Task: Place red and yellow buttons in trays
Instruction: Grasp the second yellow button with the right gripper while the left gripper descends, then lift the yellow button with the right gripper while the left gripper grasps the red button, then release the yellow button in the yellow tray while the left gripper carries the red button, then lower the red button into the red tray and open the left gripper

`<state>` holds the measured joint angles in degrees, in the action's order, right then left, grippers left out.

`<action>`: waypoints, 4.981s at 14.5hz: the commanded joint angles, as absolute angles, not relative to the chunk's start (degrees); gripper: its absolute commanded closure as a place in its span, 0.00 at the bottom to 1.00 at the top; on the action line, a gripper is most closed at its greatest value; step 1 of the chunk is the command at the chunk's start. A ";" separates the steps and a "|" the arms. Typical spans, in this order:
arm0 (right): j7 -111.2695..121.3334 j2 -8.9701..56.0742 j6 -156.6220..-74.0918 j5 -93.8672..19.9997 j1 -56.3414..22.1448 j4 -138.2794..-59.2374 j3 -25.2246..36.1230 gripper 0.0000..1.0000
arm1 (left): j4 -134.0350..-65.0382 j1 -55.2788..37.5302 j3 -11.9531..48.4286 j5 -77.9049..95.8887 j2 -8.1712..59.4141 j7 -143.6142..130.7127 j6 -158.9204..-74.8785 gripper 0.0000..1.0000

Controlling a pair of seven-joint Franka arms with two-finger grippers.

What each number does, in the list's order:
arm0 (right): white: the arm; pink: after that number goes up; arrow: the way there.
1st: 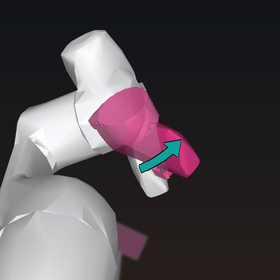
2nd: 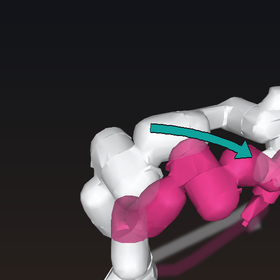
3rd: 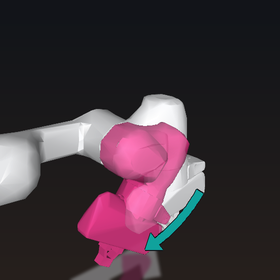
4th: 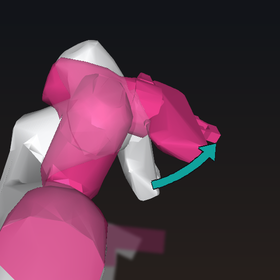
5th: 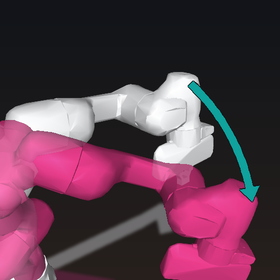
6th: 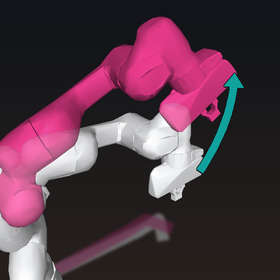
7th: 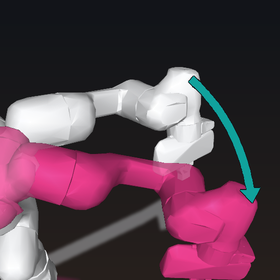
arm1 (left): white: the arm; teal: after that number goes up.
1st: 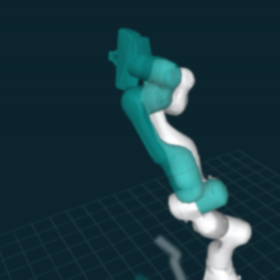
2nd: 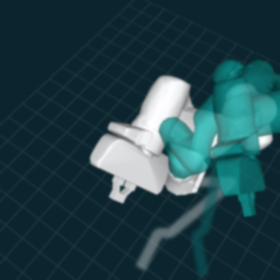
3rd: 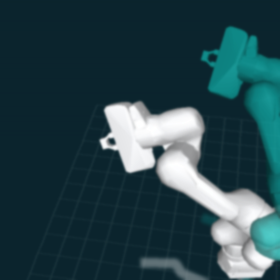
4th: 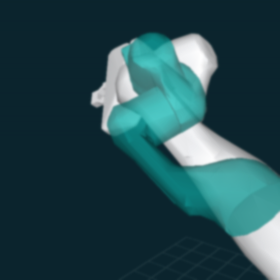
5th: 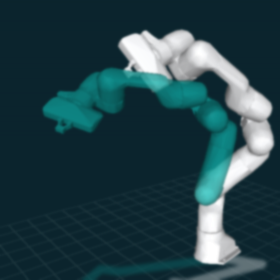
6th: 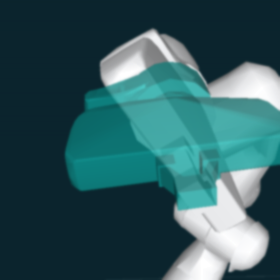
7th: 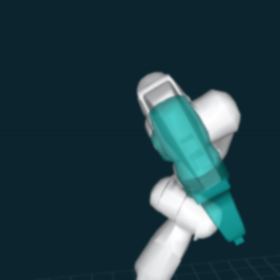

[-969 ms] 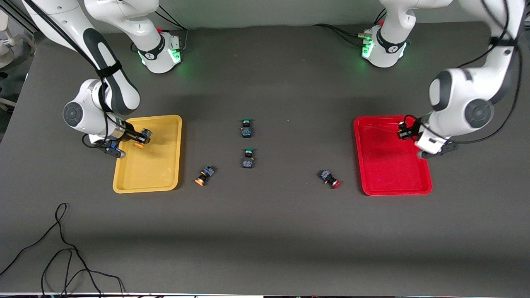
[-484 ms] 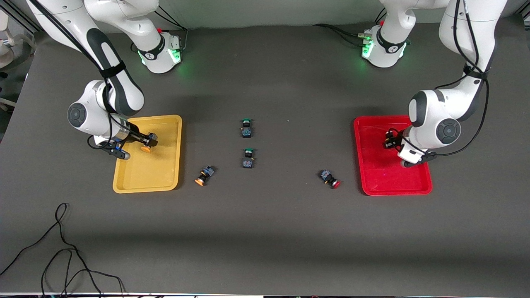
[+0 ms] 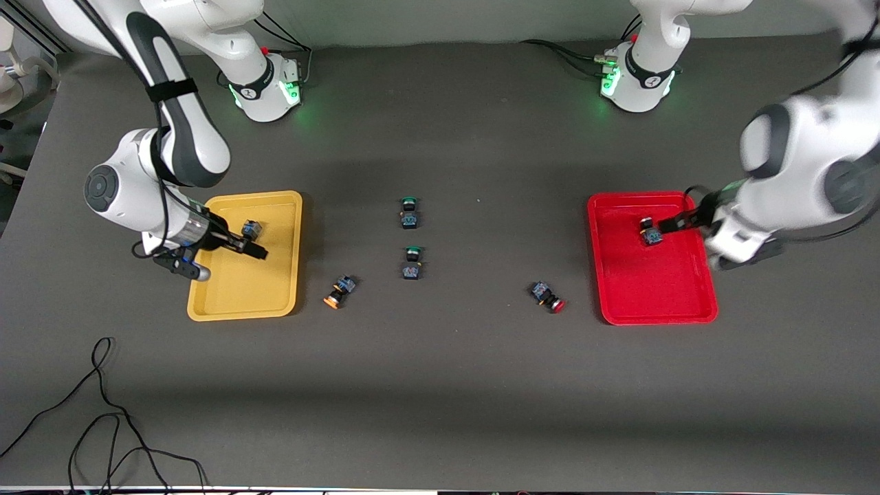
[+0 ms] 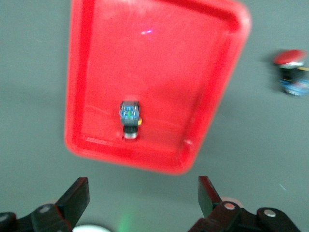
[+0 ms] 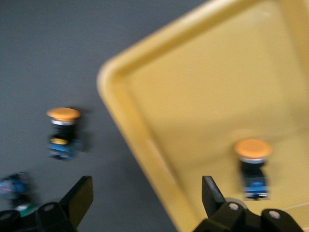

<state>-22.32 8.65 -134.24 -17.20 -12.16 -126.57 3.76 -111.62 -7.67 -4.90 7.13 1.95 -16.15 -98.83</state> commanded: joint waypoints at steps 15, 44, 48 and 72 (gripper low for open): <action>-42.79 33.57 -140.71 -17.58 -13.62 -109.42 -6.68 0.88 | -86.10 -25.31 -2.21 6.50 31.10 -47.19 -104.72 0.00; -17.23 8.39 -123.86 -15.29 -11.60 -118.74 8.44 0.00 | -93.16 -21.64 -6.59 8.61 10.23 -40.98 -86.88 0.91; -16.88 -5.86 -117.09 -3.54 -11.86 -117.52 7.30 0.00 | -104.99 -18.20 -6.77 3.79 -1.39 -31.13 -88.66 0.88; 4.40 -14.69 -96.60 -0.18 -8.44 -107.25 8.44 0.00 | -108.12 -12.39 -6.33 2.65 -2.00 -22.78 -100.30 0.00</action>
